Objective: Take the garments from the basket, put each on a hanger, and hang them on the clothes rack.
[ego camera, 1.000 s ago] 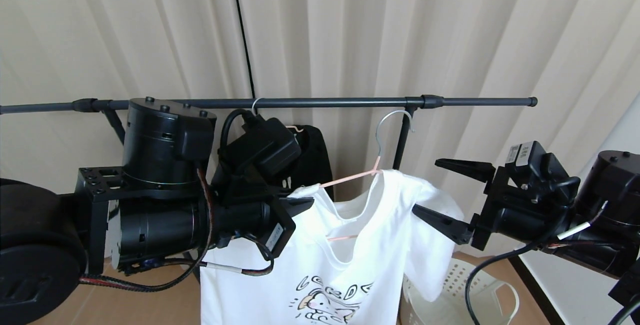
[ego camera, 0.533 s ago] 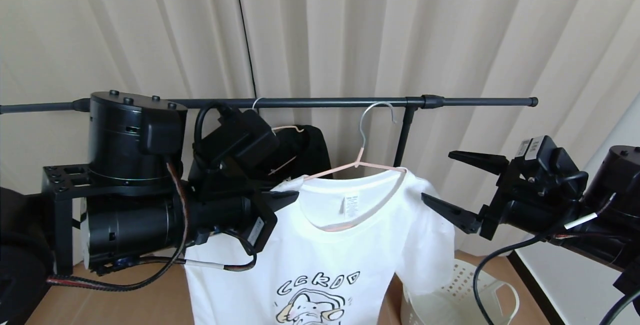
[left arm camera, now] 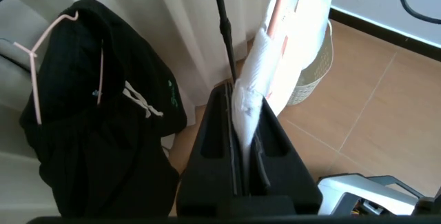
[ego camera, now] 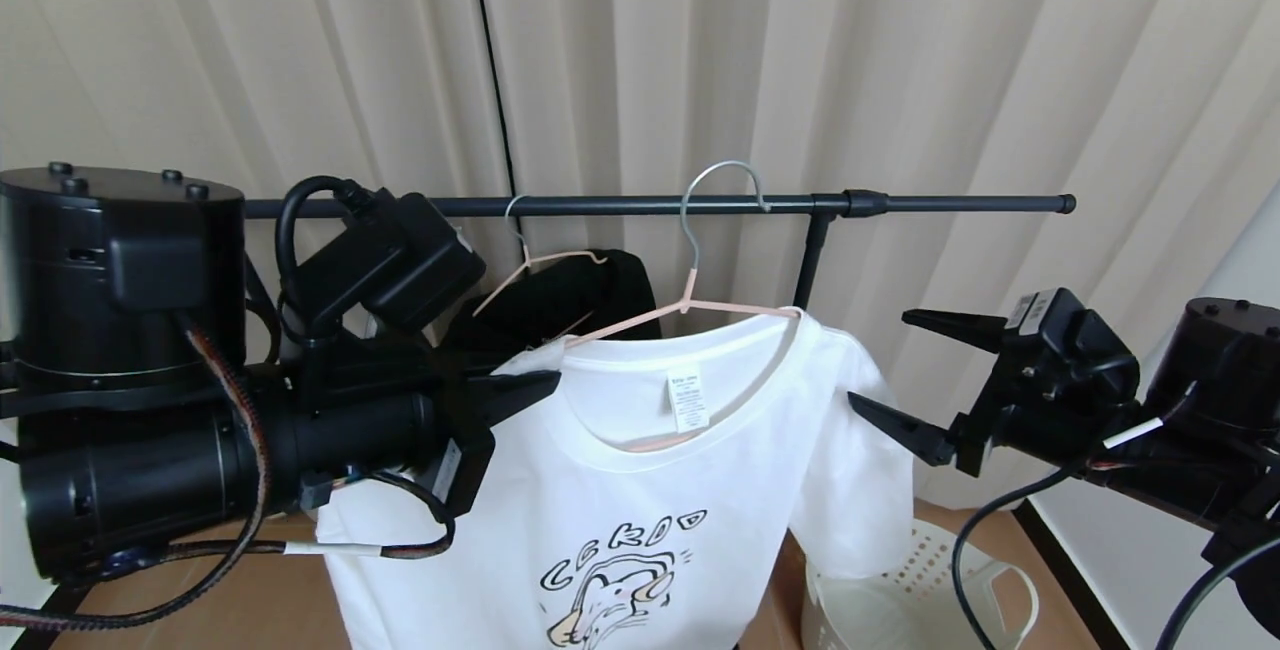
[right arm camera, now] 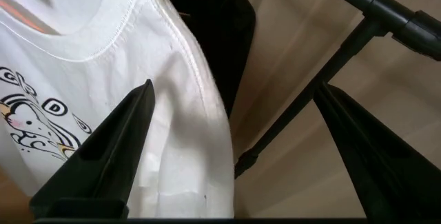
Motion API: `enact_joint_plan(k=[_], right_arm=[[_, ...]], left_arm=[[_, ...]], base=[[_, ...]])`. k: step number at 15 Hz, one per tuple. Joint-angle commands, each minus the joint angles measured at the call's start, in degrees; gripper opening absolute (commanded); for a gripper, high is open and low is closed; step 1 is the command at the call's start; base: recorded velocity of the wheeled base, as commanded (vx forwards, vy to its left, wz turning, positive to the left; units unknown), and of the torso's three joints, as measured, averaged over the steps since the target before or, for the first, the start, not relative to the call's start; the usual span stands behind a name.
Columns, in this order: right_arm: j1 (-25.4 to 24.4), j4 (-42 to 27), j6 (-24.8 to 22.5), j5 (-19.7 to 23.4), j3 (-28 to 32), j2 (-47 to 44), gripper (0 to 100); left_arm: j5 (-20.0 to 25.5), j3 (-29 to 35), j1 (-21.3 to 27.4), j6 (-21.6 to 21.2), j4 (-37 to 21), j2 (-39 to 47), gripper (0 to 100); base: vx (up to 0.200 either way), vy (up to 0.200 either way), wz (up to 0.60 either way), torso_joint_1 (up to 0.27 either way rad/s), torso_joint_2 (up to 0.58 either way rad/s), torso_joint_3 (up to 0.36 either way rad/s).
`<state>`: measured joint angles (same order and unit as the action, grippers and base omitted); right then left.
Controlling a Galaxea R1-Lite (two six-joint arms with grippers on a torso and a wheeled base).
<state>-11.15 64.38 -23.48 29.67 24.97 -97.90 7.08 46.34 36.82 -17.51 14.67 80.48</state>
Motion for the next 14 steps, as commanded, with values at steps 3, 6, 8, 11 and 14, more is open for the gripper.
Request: enact_joint_plan(k=[3, 6, 8, 11, 14], right_arm=[[0.9, 0.1, -2.3, -0.2, 0.1, -4.1, 100], [2.3, 0.1, -3.8, -0.2, 0.7, -5.7, 100], [2.3, 0.1, -4.1, -0.2, 0.8, -6.0, 100], [2.6, 0.2, -4.2, -0.2, 1.0, -6.1, 0], [3.9, 0.0, -4.2, -0.3, 1.8, -6.2, 0]], left_arm=[[-0.1, -0.9, 0.0, 0.0, 0.0, -3.1, 0], [-0.1, -1.7, -0.1, 0.0, 0.0, -4.4, 0], [-0.1, -1.8, -0.1, 0.0, 0.0, -4.9, 0], [-0.1, -2.5, -0.2, 0.1, 0.0, -5.7, 0], [-0.1, -3.1, -1.4, 0.1, 0.0, -6.7, 0]], base=[[0.000, 0.000, 0.00, 0.000, 0.00, 0.000], [0.000, 0.000, 0.00, 0.000, 0.00, 0.000], [0.000, 0.000, 0.00, 0.000, 0.00, 0.000], [0.000, 0.000, 0.00, 0.000, 0.00, 0.000], [0.000, 0.000, 0.00, 0.000, 0.00, 0.000]])
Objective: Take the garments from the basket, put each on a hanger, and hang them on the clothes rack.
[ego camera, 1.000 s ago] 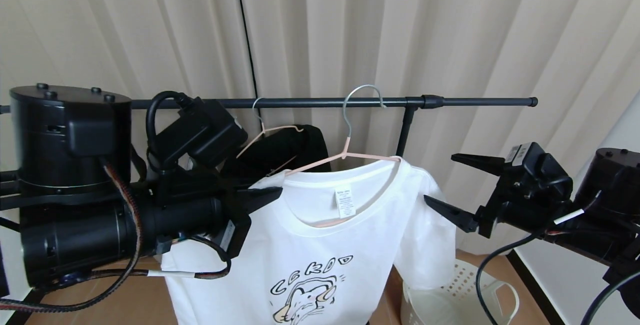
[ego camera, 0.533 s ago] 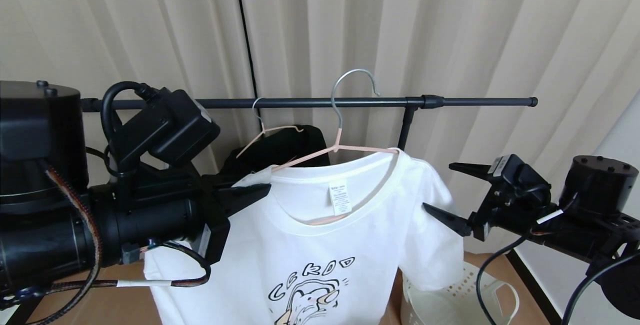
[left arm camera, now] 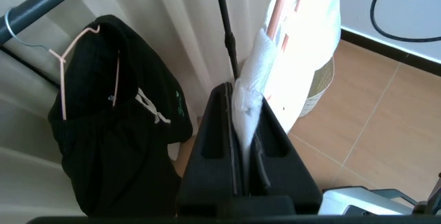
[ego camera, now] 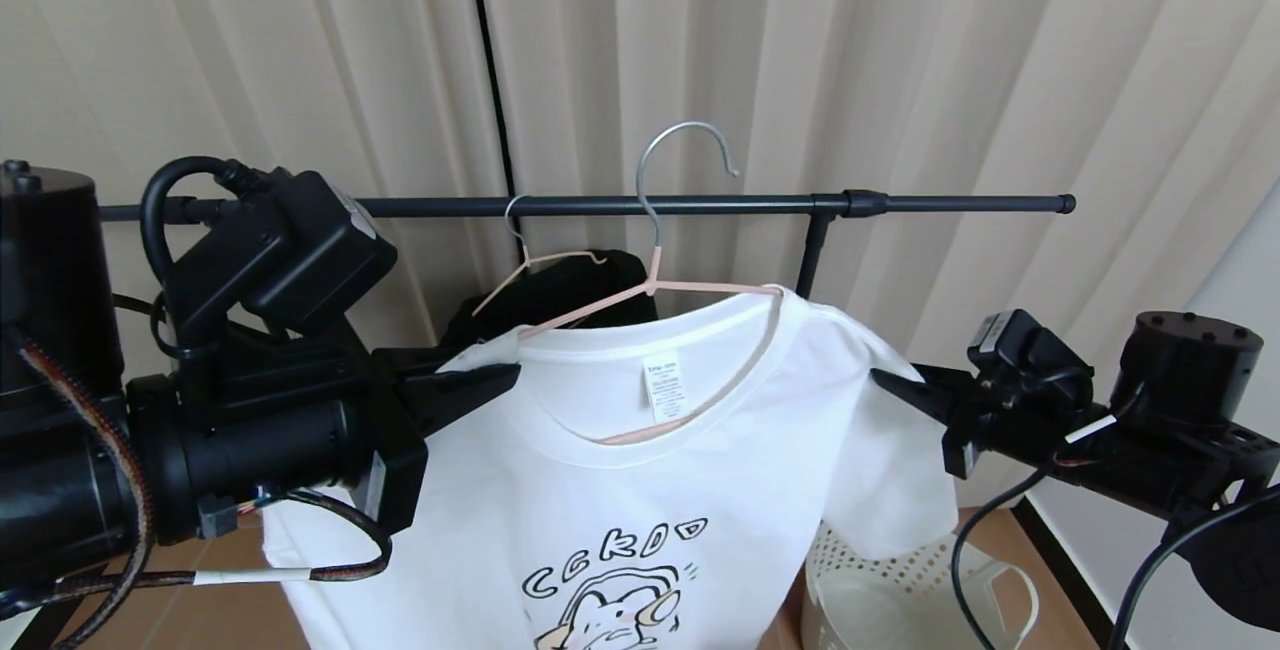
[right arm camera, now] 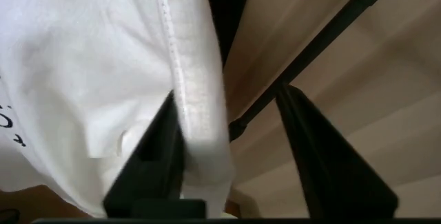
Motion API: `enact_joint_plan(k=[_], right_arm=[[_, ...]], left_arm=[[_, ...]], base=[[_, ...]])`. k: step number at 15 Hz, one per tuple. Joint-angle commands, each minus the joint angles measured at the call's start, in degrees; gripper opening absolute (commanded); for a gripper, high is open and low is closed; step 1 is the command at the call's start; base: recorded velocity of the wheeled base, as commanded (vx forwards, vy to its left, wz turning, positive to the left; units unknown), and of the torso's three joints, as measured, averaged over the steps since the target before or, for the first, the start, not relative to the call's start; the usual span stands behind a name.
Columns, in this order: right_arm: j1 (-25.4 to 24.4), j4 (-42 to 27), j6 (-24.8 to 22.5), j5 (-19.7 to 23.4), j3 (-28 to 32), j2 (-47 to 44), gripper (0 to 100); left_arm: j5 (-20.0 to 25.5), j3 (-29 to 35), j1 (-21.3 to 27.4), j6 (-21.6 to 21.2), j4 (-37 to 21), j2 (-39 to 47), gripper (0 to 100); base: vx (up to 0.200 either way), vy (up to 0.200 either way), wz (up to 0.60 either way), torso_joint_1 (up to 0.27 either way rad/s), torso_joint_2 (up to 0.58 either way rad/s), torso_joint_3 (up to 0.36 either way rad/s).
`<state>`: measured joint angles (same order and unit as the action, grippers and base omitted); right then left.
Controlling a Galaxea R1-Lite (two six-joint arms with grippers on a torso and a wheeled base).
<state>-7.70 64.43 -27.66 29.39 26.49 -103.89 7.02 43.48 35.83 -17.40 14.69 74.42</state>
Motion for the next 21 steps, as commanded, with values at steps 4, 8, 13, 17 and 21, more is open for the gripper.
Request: enact_joint_plan(k=[4, 8, 13, 17, 21], right_arm=[[2.1, -0.3, 0.2, -0.5, 2.1, -1.5, 0], [1.8, -0.2, 0.2, -1.0, 1.8, -1.8, 0], [1.7, 0.3, 0.2, -1.0, 1.3, -0.9, 100], [1.3, 0.4, 0.2, -0.8, 1.2, 1.8, 100], [0.1, 0.4, 0.6, -0.9, 1.3, 4.2, 100]], left_arm=[[0.0, -1.5, -1.3, 0.2, 0.0, -2.4, 0], [0.1, -2.2, -1.6, 0.2, 0.0, -2.6, 0], [0.0, -2.4, -3.2, 0.2, 0.0, -2.2, 0], [0.0, -2.5, -4.5, 0.3, 0.0, -1.6, 0], [0.0, -2.5, -6.3, 1.8, 0.0, 2.1, 0]], base=[[0.000, 0.000, 0.00, 0.000, 0.00, 0.000], [0.000, 0.000, 0.00, 0.000, 0.00, 0.000], [0.000, 0.000, 0.00, 0.000, 0.00, 0.000], [0.000, 0.000, 0.00, 0.000, 0.00, 0.000], [0.000, 0.000, 0.00, 0.000, 0.00, 0.000]])
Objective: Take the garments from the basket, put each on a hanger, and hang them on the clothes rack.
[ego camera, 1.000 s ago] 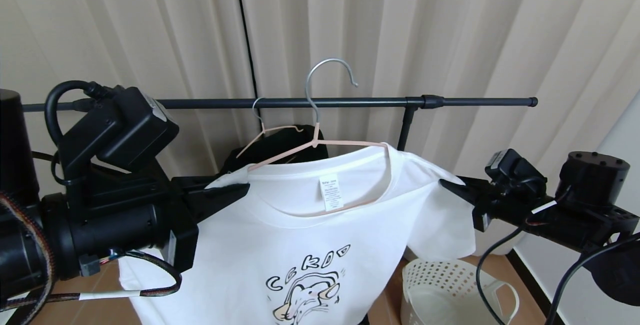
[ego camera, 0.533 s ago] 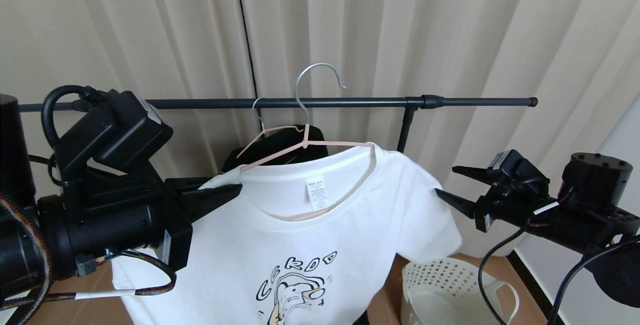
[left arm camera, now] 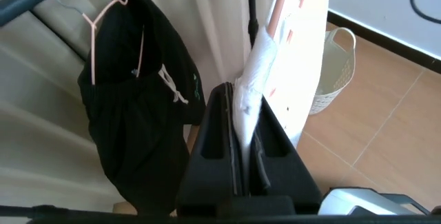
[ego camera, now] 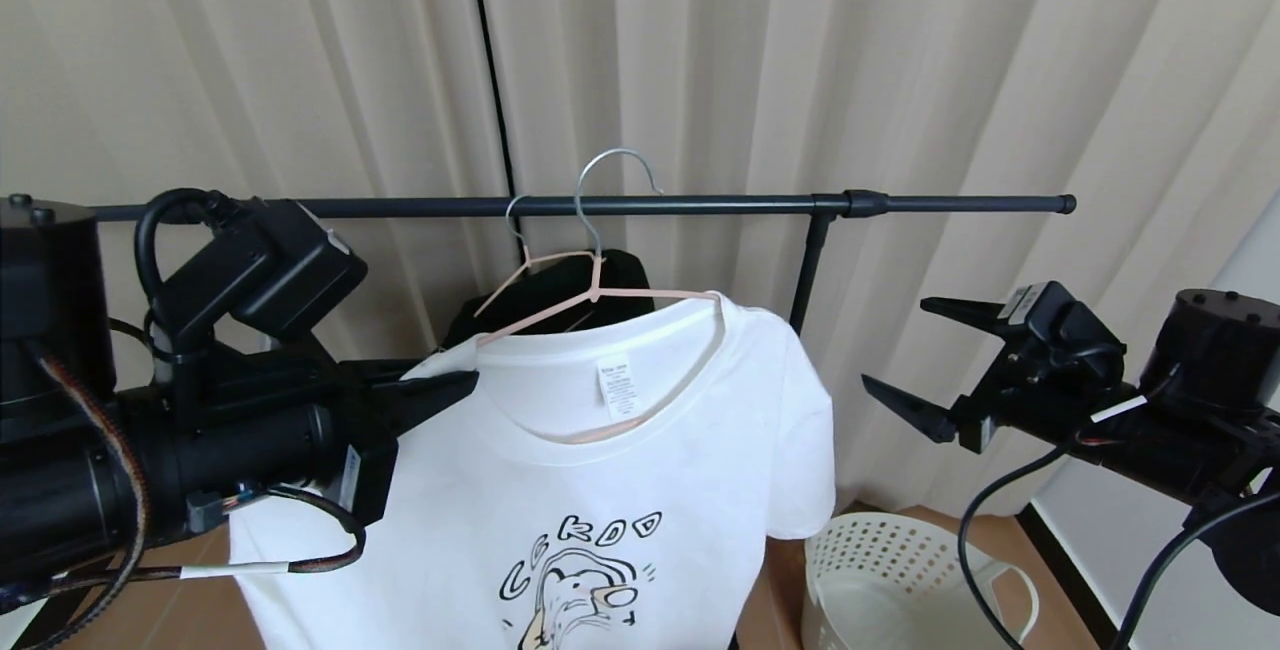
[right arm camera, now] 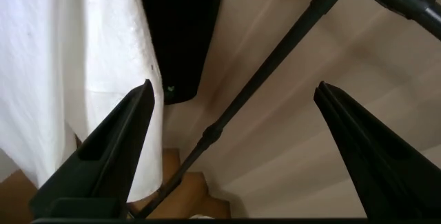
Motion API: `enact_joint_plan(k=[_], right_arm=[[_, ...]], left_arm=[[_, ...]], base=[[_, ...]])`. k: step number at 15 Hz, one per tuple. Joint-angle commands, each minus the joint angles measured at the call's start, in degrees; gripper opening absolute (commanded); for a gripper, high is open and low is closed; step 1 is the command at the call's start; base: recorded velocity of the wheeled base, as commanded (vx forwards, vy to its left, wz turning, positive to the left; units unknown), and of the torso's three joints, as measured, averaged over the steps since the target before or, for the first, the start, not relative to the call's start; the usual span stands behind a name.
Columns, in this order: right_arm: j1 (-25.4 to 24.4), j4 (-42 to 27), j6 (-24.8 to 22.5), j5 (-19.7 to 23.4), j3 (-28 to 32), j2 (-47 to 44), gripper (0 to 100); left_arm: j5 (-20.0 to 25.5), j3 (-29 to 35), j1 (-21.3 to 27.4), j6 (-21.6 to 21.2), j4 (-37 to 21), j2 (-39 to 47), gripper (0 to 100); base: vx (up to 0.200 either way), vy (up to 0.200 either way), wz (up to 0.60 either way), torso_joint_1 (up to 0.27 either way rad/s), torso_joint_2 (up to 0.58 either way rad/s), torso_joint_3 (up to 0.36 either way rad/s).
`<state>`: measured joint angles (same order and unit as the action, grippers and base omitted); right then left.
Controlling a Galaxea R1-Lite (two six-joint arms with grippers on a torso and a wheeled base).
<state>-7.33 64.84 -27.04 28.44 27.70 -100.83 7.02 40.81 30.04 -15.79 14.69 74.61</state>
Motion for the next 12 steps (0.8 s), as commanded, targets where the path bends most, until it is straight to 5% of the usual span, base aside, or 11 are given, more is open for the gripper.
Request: enact_joint_plan(k=[1, 7, 12], right_arm=[[-0.6, 0.0, 0.2, 0.0, 0.1, 1.7, 100], [-0.9, 0.0, 1.5, 0.0, 0.0, 4.6, 100], [-0.9, 0.0, 1.5, -0.1, 0.0, 4.7, 100]], left_arm=[[-0.1, 0.2, -0.7, 0.3, 0.0, 2.6, 0], [-7.7, 0.6, -0.3, 3.3, 8.5, 10.7, 0], [-8.0, 1.0, -0.3, 5.3, 8.9, 13.4, 0]], base=[[0.000, 0.000, 0.00, 0.000, 0.00, 0.000], [0.000, 0.000, 0.00, 0.000, 0.00, 0.000], [0.000, 0.000, 0.00, 0.000, 0.00, 0.000]])
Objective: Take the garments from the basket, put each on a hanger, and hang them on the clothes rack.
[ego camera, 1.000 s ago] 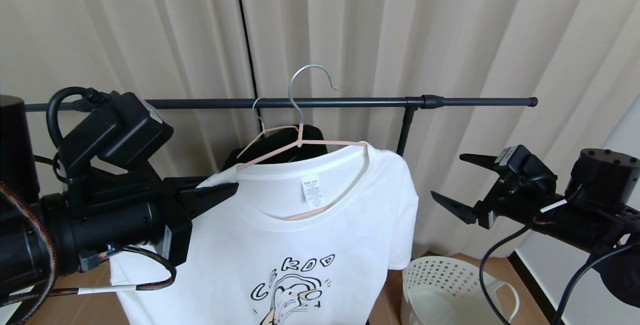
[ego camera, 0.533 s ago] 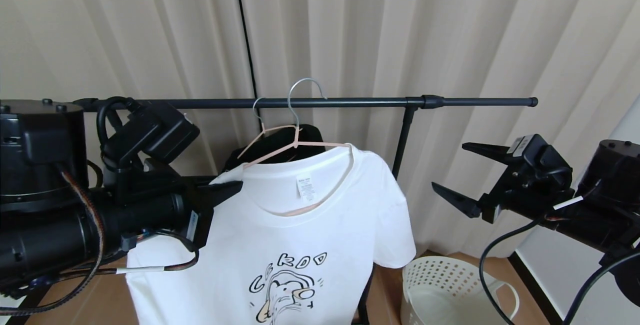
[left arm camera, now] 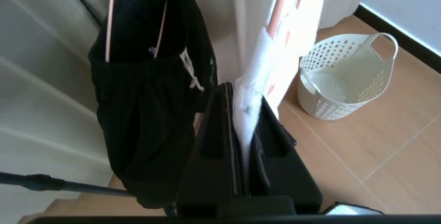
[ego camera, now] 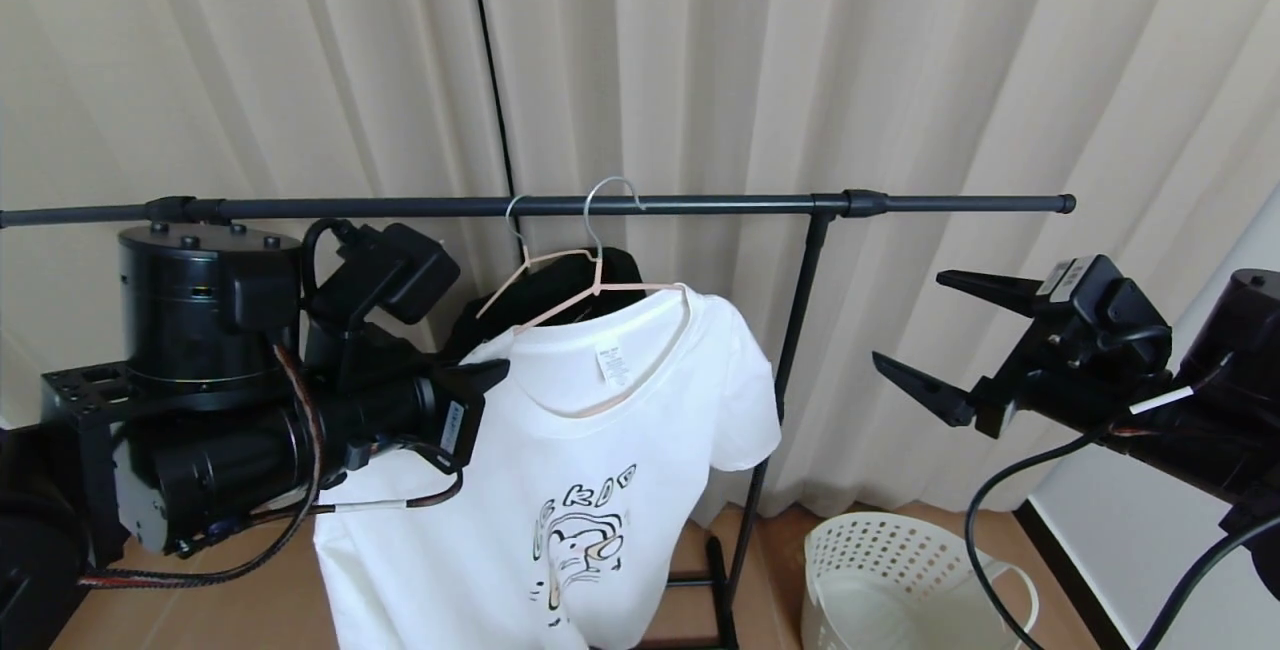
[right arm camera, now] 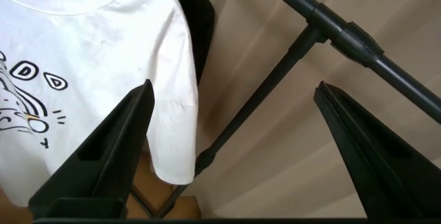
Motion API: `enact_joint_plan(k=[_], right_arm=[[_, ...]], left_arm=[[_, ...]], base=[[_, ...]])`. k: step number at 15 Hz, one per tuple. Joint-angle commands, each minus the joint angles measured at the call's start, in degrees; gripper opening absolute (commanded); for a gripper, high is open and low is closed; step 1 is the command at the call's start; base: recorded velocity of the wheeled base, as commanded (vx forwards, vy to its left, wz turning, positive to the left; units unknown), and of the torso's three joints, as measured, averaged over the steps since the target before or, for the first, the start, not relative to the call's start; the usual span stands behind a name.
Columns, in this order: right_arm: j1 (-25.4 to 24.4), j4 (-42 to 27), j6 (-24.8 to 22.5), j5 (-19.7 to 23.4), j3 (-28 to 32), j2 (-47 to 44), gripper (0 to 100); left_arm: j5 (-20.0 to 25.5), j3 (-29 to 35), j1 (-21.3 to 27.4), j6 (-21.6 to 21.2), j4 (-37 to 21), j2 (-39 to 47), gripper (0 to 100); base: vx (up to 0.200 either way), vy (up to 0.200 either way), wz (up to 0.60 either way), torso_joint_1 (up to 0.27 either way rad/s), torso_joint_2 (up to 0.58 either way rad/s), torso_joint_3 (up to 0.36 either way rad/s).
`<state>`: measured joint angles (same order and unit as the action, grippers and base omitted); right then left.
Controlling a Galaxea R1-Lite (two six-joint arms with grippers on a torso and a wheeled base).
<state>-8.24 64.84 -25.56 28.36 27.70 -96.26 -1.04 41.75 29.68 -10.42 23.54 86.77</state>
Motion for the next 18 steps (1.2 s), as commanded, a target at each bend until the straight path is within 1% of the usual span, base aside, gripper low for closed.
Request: enact_joint_plan(k=[1, 4, 5, 9, 12, 14, 16, 18], right_arm=[[0.0, 0.0, 0.0, 0.0, 0.0, 0.1, 100], [0.0, 0.0, 0.0, 0.0, 0.0, 0.4, 100], [0.0, 0.0, 0.0, 0.0, 0.0, 0.5, 100], [0.0, -0.1, 0.0, 0.0, 0.0, 1.1, 100], [0.0, -0.1, 0.0, -0.2, 0.1, 1.2, 100], [0.1, -0.1, 0.0, -0.4, 0.3, 1.2, 100], [0.1, -0.1, 0.0, -0.4, 0.3, 1.1, 100], [0.1, -0.1, 0.0, -0.4, 0.3, 1.0, 100]], left_arm=[[-0.5, 0.1, 0.0, 0.4, 0.0, 2.0, 0], [-3.2, 2.4, 0.9, 5.0, 0.0, 4.6, 0], [-3.7, 2.9, 1.1, 5.8, -0.1, 5.2, 0], [-5.7, 4.0, 1.1, 6.1, -0.1, 6.6, 0], [-6.2, 6.5, 1.2, 8.3, -0.1, 9.6, 0], [-7.0, 8.4, 1.1, 9.0, -0.1, 11.9, 0], [-7.2, 11.8, 1.1, 10.8, -0.1, 15.0, 0], [-8.1, 14.6, 1.1, 11.5, -0.1, 17.7, 0]], base=[[0.000, 0.000, 0.00, 0.000, 0.00, 0.000], [0.000, 0.000, 0.00, 0.000, 0.00, 0.000], [0.000, 0.000, 0.00, 0.000, 0.00, 0.000], [0.000, 0.000, 0.00, 0.000, 0.00, 0.000], [0.000, 0.000, 0.00, 0.000, 0.00, 0.000], [0.000, 0.000, 0.00, 0.000, 0.00, 0.000], [0.000, 0.000, 0.00, 0.000, 0.00, 0.000], [0.000, 0.000, 0.00, 0.000, 0.00, 0.000]])
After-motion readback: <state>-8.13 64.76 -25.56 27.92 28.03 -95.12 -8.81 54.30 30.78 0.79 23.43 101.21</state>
